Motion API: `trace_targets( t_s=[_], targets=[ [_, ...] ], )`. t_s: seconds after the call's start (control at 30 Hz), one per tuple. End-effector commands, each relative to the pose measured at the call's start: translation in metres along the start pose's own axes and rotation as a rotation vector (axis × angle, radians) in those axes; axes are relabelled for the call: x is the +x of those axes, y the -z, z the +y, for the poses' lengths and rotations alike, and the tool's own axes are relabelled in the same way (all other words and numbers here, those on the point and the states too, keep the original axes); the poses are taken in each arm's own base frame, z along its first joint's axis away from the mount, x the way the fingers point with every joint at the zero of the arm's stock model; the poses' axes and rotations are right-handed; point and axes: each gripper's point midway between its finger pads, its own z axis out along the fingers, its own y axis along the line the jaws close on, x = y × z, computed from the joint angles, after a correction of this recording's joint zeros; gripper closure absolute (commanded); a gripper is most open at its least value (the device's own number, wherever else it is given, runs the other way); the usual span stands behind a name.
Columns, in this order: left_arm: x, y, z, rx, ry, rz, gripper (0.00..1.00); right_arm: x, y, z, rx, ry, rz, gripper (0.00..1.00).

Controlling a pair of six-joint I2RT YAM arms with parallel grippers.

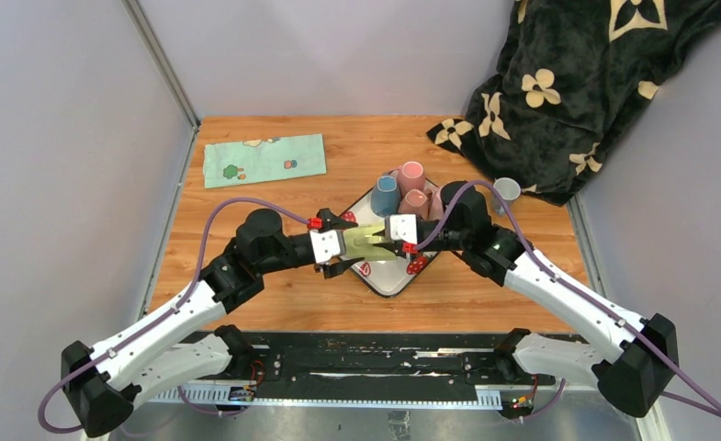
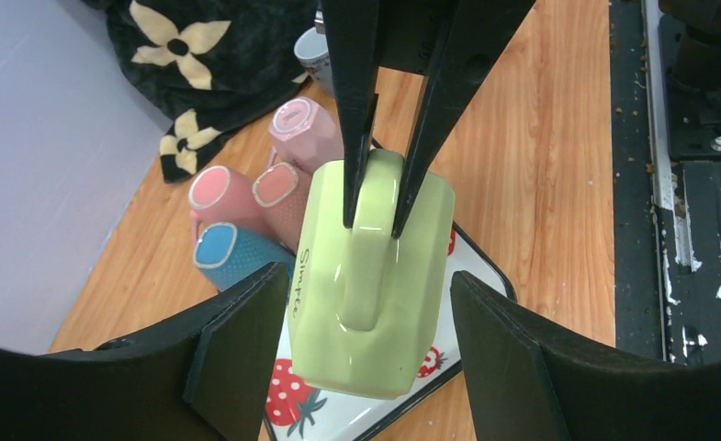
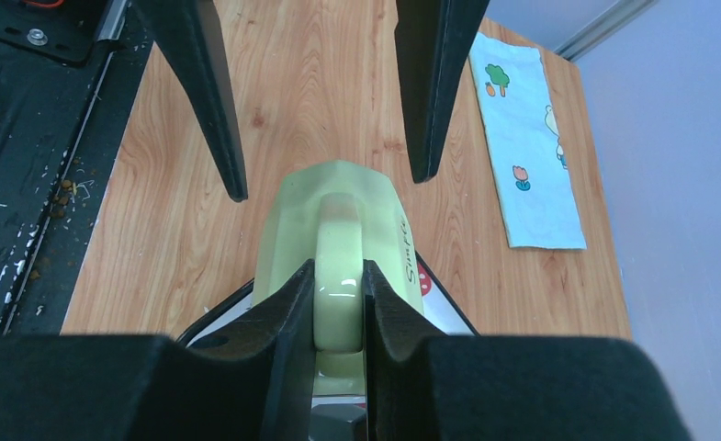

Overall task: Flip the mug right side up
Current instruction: Turn over the cup on the tray.

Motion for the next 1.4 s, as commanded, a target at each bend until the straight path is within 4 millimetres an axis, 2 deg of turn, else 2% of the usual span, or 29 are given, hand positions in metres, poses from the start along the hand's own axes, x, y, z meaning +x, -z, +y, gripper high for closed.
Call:
trace_targets(
  t_s=[0.0,0.23,0.6,1.17,1.27,1.37],
  targets=[
    [-0.013,-0.004,0.001,0.025,-0.023,-0.033,0.29,-0.038,0.005,-0.005,0.005,0.150,-0.127,1.00],
    [-0.011,-0.009,-0.001,0.052,-0.019,-0.022,0.33,-0.047,0.009,-0.005,0.020,0.187,-0.163,1.00],
    [-0.005,-0.019,-0.010,0.142,-0.008,0.010,0.50,-0.050,0.010,-0.005,0.022,0.196,-0.173,1.00],
    [-0.001,-0.023,-0.012,0.167,-0.002,0.023,0.71,-0.051,0.007,-0.009,0.026,0.185,-0.180,1.00],
    [0.000,-0.024,-0.012,0.168,0.000,0.025,0.77,-0.051,0.006,-0.009,0.026,0.184,-0.185,1.00],
    [0.001,-0.024,-0.010,0.161,-0.002,0.032,0.90,-0.050,0.006,-0.009,0.024,0.181,-0.183,1.00]
  ],
)
